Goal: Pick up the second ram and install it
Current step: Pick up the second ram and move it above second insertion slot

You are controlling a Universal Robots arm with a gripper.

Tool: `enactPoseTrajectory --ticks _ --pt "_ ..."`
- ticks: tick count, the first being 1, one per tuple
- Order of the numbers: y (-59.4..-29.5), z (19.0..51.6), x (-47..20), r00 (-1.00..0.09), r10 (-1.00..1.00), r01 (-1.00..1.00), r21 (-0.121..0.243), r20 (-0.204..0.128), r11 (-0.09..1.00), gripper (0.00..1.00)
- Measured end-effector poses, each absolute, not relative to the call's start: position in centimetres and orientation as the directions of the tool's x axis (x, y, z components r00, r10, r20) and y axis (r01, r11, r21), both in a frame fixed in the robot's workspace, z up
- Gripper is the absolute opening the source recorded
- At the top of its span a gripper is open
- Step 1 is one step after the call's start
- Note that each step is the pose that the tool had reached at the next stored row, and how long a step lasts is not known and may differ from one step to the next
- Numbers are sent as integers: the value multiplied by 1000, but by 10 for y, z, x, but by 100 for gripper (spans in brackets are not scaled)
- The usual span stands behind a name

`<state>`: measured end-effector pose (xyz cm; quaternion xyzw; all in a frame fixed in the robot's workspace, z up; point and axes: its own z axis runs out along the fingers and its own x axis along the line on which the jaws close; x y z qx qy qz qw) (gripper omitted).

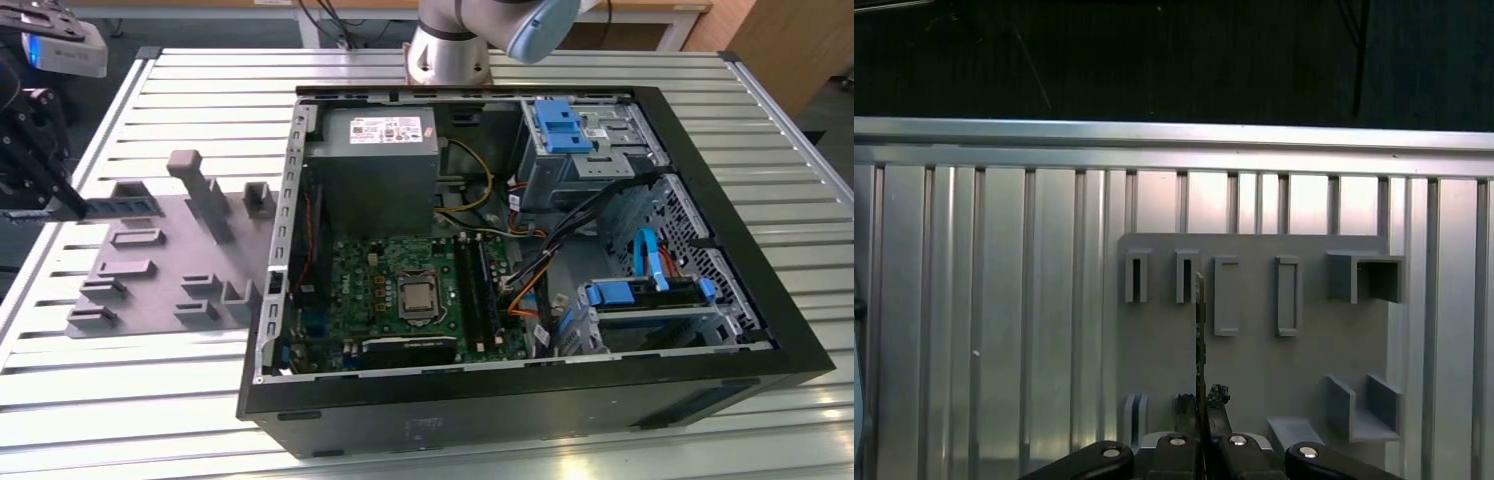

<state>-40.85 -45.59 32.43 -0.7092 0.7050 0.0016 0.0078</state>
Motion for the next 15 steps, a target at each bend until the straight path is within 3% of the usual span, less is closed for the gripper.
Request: enactPoseTrajectory --ticks 15 --pt "-456 338 -409 6 -1000 -1000 -9 -13 -6 14"
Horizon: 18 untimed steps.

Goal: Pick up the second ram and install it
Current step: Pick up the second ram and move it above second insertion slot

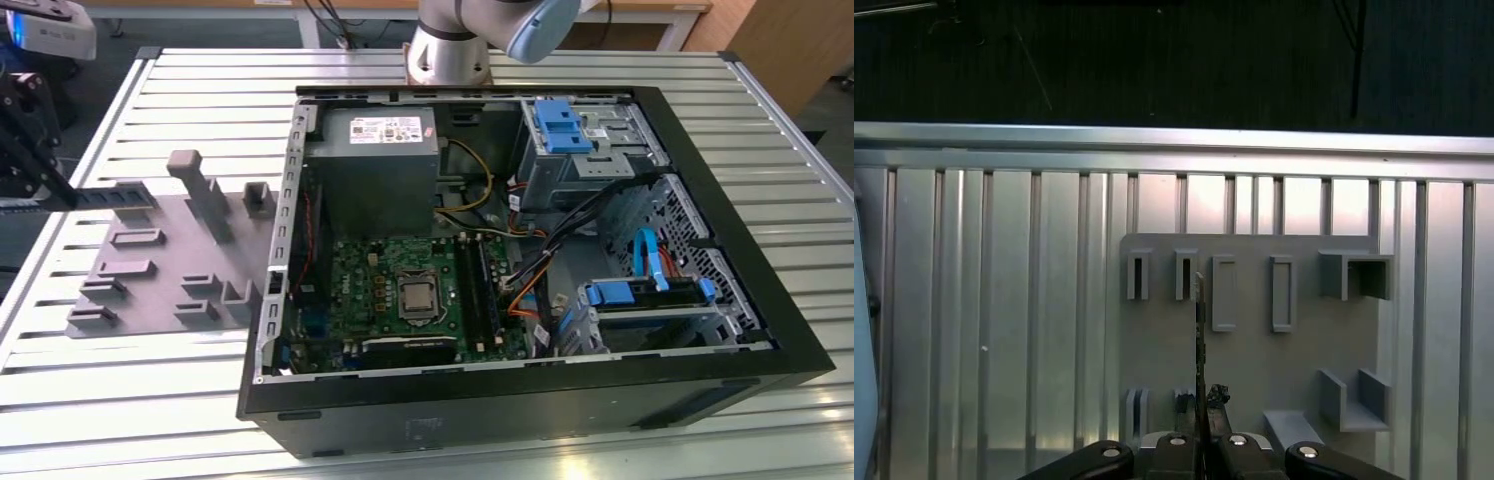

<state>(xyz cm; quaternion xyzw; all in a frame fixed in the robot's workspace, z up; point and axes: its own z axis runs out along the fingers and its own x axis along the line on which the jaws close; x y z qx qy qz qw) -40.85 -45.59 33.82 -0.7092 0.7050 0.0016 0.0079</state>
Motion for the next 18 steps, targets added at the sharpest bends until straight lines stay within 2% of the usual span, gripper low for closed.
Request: enactPoseTrajectory --ticks 18 --pt "-456 345 -409 6 -1000 -1000 -9 -13 -6 14"
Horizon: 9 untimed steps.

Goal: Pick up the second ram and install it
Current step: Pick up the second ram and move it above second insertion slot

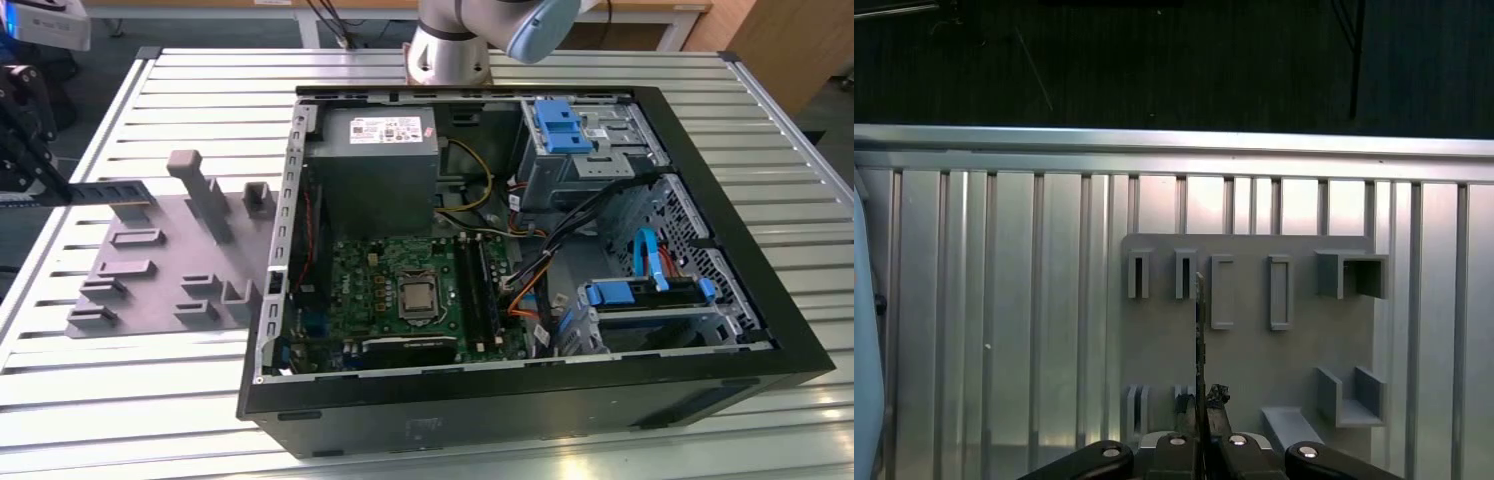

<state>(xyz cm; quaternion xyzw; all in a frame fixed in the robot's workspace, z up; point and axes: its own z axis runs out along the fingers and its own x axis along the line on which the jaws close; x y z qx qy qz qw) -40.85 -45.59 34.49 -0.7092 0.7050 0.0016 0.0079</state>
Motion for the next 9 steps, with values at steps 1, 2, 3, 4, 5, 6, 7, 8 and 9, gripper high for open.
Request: enactPoseTrajectory --ticks 1,2,3,4,5,6,7,8,9 --pt "-456 345 -409 6 -1000 -1000 -9 -13 -6 14" --pt "-456 345 -408 6 -1000 -1000 -9 -13 -6 14" --pt "-456 345 -408 6 -1000 -1000 -9 -13 -6 14" --pt "-456 346 -408 6 -1000 -1000 -9 -13 -6 14" --pt "-456 346 -408 6 -1000 -1000 -9 -13 -6 14" --pt "-456 346 -409 6 -1000 -1000 -9 -13 -6 14" --pt "-456 347 -408 6 -1000 -1000 -9 -13 -6 14" --pt "-456 348 -408 6 -1000 -1000 -9 -13 -6 14" --pt "-456 348 -408 6 -1000 -1000 -9 -13 -6 14"
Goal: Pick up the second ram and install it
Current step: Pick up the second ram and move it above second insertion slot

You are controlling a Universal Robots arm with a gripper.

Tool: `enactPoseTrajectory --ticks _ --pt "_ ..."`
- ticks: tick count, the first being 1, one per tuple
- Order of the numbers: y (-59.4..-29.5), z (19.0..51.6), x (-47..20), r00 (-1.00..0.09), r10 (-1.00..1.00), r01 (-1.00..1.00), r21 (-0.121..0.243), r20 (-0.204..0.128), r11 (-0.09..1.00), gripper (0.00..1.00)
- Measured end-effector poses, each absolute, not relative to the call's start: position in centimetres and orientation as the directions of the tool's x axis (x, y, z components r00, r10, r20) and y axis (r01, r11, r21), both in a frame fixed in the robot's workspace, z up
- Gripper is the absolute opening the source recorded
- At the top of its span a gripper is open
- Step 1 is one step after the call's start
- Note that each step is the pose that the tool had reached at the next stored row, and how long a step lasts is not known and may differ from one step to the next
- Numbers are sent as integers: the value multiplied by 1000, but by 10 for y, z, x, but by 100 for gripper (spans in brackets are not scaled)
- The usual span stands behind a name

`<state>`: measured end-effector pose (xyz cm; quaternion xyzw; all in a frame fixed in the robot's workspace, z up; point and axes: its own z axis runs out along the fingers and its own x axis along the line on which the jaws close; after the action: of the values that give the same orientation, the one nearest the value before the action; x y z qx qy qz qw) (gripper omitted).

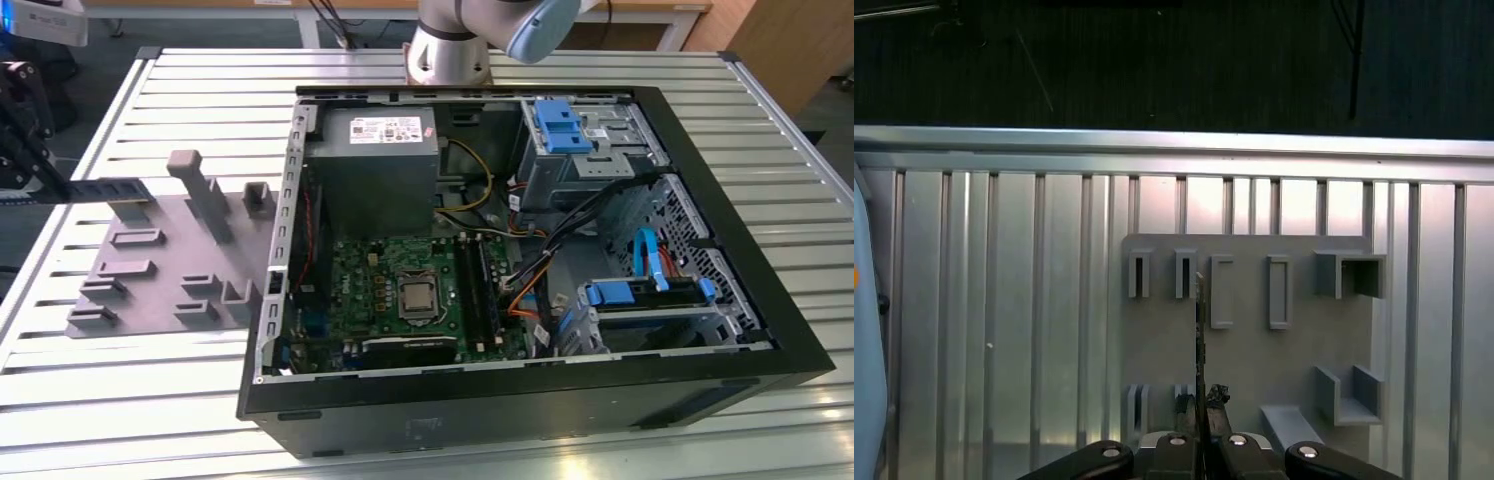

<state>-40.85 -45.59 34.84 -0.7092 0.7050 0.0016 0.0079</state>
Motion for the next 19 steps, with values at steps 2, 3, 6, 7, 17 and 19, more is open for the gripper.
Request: enactPoseTrajectory --ticks 2,3,6,7,17,19 --pt "-456 350 -409 6 -1000 -1000 -9 -13 -6 14" --pt "-456 351 -408 6 -1000 -1000 -9 -13 -6 14" --pt "-456 352 -409 6 -1000 -1000 -9 -13 -6 14" --pt "-456 353 -408 6 -1000 -1000 -9 -13 -6 14" --pt "-456 358 -408 6 -1000 -1000 -9 -13 -6 14" --pt "-456 359 -408 6 -1000 -1000 -9 -13 -6 14"
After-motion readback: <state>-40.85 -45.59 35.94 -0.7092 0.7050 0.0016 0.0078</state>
